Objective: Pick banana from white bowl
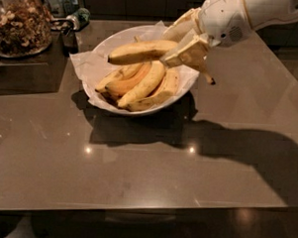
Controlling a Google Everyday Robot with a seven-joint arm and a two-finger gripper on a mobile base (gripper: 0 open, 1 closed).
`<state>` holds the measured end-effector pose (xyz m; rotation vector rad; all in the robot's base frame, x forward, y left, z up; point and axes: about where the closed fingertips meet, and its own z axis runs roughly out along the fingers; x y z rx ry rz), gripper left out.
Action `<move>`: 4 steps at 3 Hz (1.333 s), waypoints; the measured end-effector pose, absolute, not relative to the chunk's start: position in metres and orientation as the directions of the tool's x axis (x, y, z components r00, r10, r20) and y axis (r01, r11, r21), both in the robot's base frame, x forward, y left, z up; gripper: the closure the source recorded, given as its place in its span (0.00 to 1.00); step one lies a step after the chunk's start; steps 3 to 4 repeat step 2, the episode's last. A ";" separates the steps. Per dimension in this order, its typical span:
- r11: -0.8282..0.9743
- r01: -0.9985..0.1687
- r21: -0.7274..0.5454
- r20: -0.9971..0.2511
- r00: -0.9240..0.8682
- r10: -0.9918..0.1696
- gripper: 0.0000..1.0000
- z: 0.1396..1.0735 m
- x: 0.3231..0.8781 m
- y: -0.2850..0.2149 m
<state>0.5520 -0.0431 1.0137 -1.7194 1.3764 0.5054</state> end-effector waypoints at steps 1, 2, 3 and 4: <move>0.006 -0.932 -0.362 -0.768 0.294 -0.568 1.00 1.025 0.513 -0.061; 0.019 -0.934 -0.357 -0.770 0.283 -0.571 1.00 1.024 0.510 -0.067; 0.019 -0.934 -0.357 -0.770 0.283 -0.571 1.00 1.024 0.510 -0.067; 0.019 -0.934 -0.357 -0.770 0.283 -0.571 1.00 1.024 0.510 -0.067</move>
Offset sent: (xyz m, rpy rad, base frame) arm -0.0353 -0.0157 0.0104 0.0300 0.0022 -0.0224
